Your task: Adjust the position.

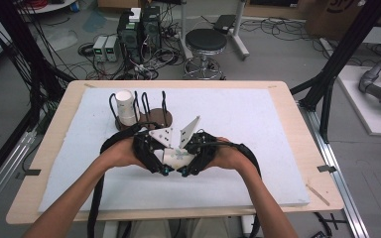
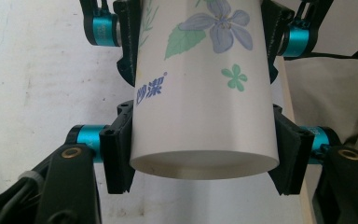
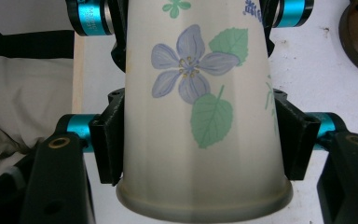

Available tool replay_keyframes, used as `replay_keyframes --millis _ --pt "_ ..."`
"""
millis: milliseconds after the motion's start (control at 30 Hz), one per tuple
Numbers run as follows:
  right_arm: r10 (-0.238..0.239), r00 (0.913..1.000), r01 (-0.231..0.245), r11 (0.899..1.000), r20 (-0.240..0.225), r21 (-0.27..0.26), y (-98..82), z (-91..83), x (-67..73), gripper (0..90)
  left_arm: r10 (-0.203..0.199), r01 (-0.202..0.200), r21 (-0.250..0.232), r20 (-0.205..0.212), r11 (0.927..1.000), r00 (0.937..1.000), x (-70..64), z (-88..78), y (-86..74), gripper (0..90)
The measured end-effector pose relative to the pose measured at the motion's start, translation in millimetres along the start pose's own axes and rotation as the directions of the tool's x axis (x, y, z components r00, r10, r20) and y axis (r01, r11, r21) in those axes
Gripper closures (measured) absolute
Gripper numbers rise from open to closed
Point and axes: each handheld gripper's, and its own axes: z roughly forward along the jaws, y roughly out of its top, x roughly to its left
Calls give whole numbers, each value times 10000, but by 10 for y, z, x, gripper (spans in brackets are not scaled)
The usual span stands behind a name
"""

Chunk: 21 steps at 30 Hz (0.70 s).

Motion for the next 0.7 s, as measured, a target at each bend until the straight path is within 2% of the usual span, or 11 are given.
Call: replay_keyframes --millis 67,133,167,200,367,533,600,633,667,700 --pt "51 10000 -51 10000 -9 32 0 1 1 307 127 -126 108 -18 9999 9999 10 -7 1 360" --pt "333 9993 -332 9994 -150 62 -5 6 2 249 -21 21 -39 -43 10000 10000 -3 1 -4 358" --pt "237 9996 -238 9997 -160 -80 -5 9 -10 194 -3 3 3 -32 10000 10000 -2 1 -5 358" --pt "300 9995 -302 9994 -96 -187 -4 1 -5 178 -49 49 -16 -9 10000 10000 -5 8 -13 358" --pt "264 9996 -268 9949 -48 -976 -10 -90 -30 177 -83 83 86 2 9999 10000 10 44 -49 358" --pt "351 9993 -330 9904 129 -1346 -39 -167 -64 177 -53 52 183 75 9998 10000 17 74 -45 358" --pt "435 9990 -426 9882 31 -1469 -49 -194 -69 177 40 -40 239 4 9997 10000 29 80 -42 358" --pt "420 9991 -406 9866 55 -1581 -53 -206 -73 177 -81 81 118 16 9999 10000 25 84 -44 358" --pt "436 9990 -420 9859 62 -1621 -56 -214 -76 177 15 -14 118 -30 9999 10000 37 73 -46 358" --pt "439 9990 -425 9845 44 -1699 -61 -225 -80 177 -113 113 -130 -26 9999 9999 35 67 -56 358"
